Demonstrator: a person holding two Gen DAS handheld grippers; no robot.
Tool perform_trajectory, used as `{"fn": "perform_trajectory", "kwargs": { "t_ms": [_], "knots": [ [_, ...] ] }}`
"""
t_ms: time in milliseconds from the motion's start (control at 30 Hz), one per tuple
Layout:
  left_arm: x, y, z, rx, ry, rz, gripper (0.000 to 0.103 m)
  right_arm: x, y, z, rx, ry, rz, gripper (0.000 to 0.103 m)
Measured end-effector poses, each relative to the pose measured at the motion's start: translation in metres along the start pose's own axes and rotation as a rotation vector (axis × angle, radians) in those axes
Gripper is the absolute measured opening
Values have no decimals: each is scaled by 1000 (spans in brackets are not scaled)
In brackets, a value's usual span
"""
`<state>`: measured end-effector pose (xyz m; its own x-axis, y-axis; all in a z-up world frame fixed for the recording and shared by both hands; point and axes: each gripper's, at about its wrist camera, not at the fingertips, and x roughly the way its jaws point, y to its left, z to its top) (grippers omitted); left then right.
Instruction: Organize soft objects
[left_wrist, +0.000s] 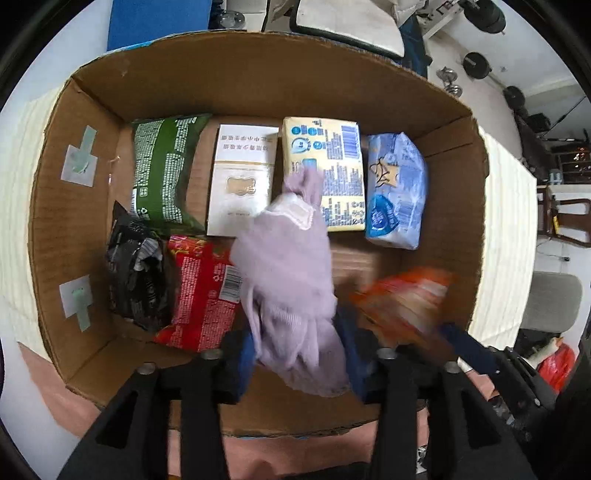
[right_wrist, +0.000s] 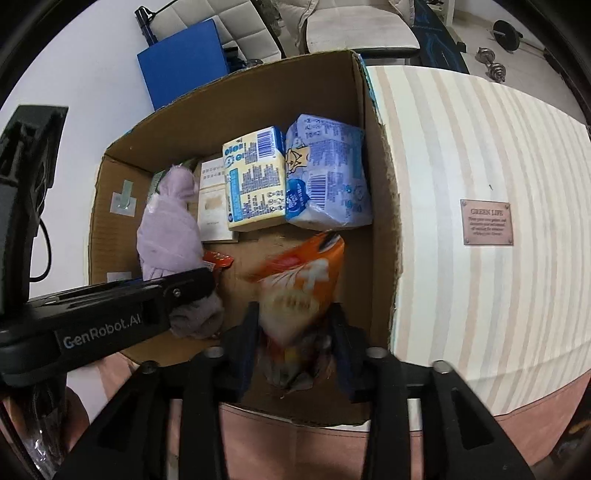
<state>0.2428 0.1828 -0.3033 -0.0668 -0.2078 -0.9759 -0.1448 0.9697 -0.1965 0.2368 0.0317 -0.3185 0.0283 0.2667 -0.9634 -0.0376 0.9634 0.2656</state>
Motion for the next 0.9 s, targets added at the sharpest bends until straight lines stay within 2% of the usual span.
{"fn": "perform_trajectory", "kwargs": {
  "t_ms": [33, 67, 133, 233, 333, 467, 533, 600, 667, 900],
  "knots": [
    [-2, 0, 0, 0, -6, 4, 60, -3, 0, 0, 2, 0, 2, 70],
    [-5, 0, -1, 6, -16, 10, 72, -5, 1, 0, -2, -8, -2, 76],
    [-14, -1, -2, 21, -51, 43, 84, -13, 4, 0, -20, -25, -29, 76],
    [-23, 0, -6, 37, -78, 73, 93, -20, 6, 2, -33, -31, -67, 76],
    [-31, 3, -11, 34, -104, 92, 94, -27, 7, 2, -35, -35, -100, 76],
    [-36, 9, -19, 34, -141, 131, 102, -32, 8, -3, -37, -33, -122, 76],
    [-39, 11, -23, 31, -153, 140, 102, -37, 9, -6, -44, -37, -135, 78],
    [-41, 14, -27, 33, -161, 142, 102, -41, 11, -8, -50, -51, -163, 86],
    [-45, 17, -30, 31, -177, 154, 102, -44, 14, -10, -57, -68, -190, 101],
    [-60, 26, -42, 16, -221, 182, 103, -50, 14, -15, -47, -89, -239, 103]
  ]
}}
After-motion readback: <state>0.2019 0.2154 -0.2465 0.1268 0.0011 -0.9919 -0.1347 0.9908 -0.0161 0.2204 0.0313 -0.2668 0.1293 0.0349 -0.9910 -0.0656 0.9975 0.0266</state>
